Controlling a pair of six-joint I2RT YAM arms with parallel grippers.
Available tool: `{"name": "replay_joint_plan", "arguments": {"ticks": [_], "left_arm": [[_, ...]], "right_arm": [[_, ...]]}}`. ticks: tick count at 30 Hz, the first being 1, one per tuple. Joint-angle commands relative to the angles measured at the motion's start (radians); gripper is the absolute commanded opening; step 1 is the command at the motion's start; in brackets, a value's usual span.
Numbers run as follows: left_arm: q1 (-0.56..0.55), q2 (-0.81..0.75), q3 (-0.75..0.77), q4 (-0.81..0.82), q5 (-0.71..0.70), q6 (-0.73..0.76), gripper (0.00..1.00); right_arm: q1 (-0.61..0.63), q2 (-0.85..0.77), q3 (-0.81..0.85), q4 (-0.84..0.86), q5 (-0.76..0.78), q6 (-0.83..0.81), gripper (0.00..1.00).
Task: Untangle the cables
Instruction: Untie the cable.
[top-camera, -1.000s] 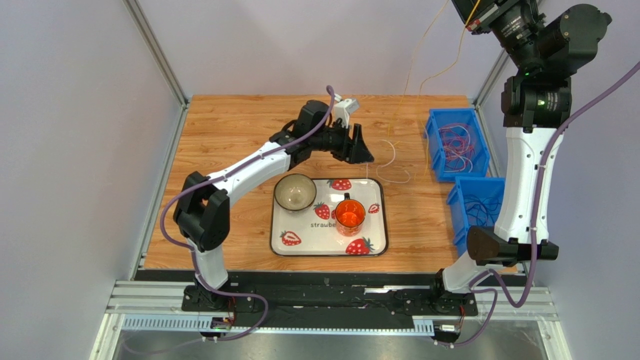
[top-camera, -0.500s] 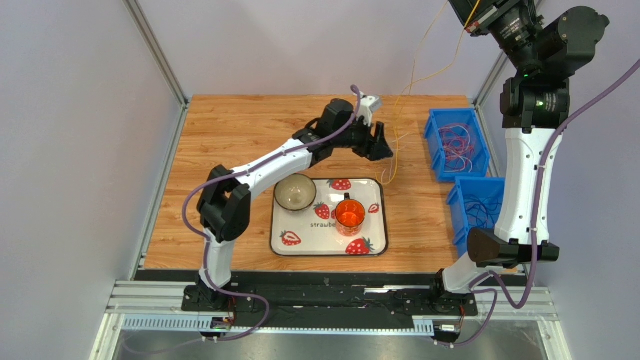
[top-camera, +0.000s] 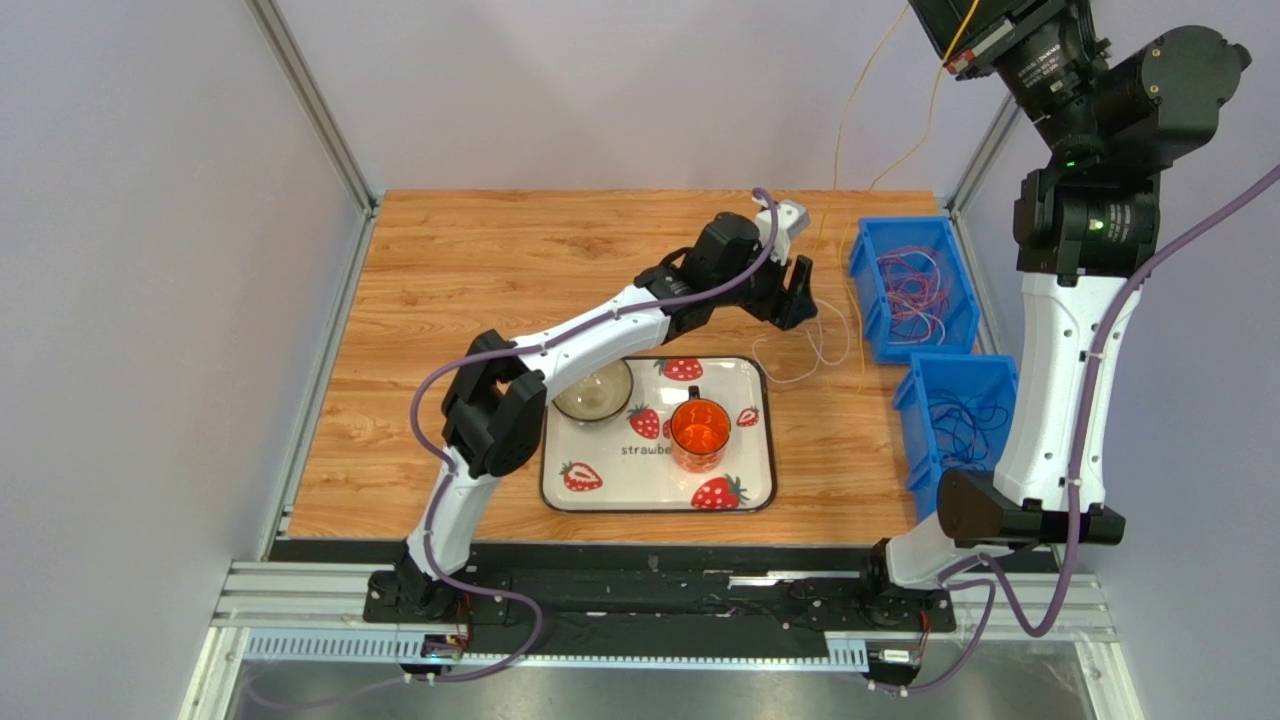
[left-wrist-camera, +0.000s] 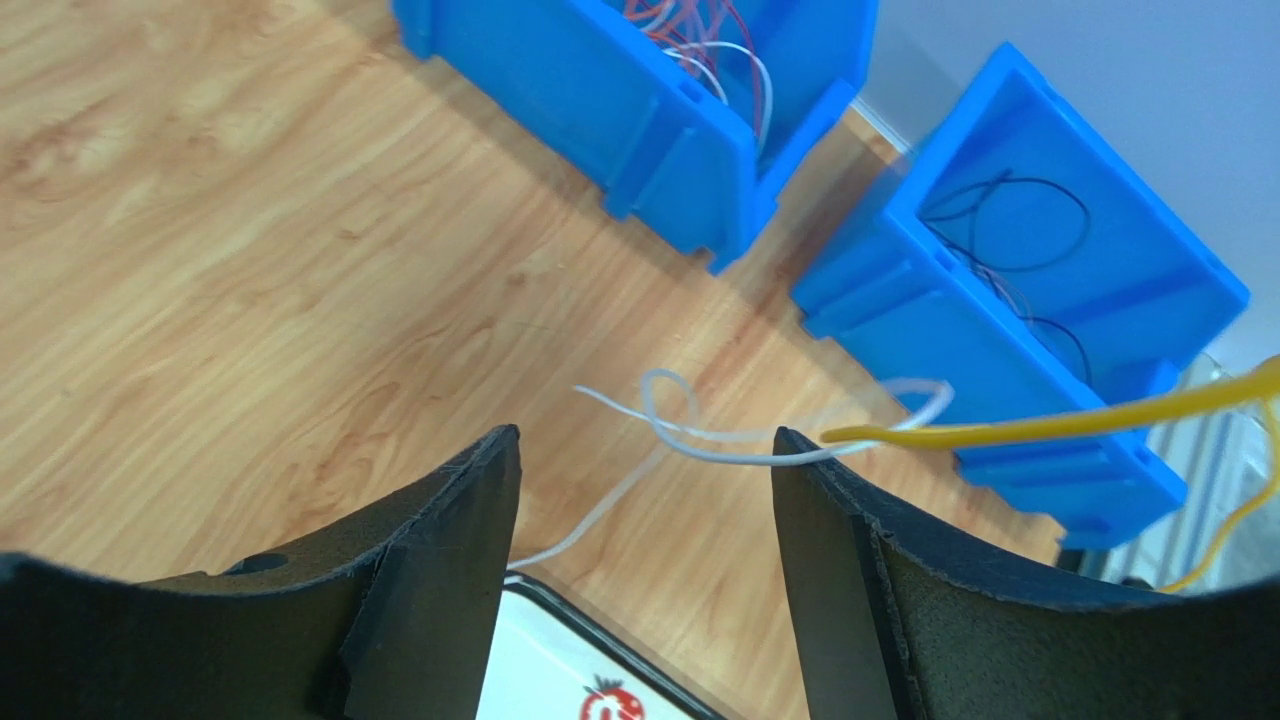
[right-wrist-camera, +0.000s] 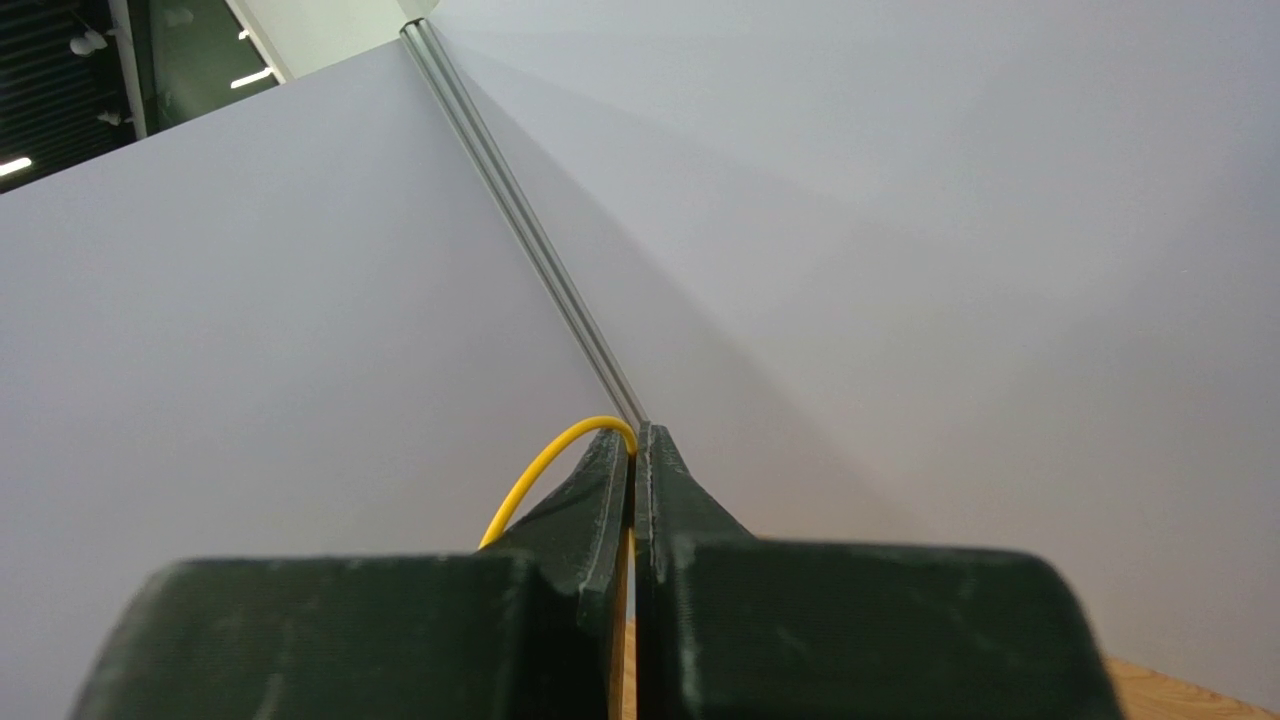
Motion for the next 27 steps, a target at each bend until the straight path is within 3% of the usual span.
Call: {"name": "replay_joint_plan", "arguments": {"ticks": [1, 9, 19, 27], "left_arm": [[-0.001, -0.079, -0.054, 0.063, -0.065, 0.054, 0.71], [-0.007, -0.142, -0.117, 0.07, -0.059, 0.12, 0.71], [-0.013, -0.307, -0.337, 0.293, -0.128, 0.032, 0.7], [-0.011, -0.277, -0.151, 0.208, -0.098, 0.045, 0.72]], "right_arm": [[-0.006, -0.022, -0.004, 0.022, -0.02, 0.024, 0.0], [-0.007, -0.016, -0.005, 0.033, -0.03, 0.041, 0.0], [-0.007, -0.012, -0.005, 0.044, -0.033, 0.059, 0.0], [-0.007, -0.019, -0.033, 0.073, -0.045, 0.088, 0.0]]}}
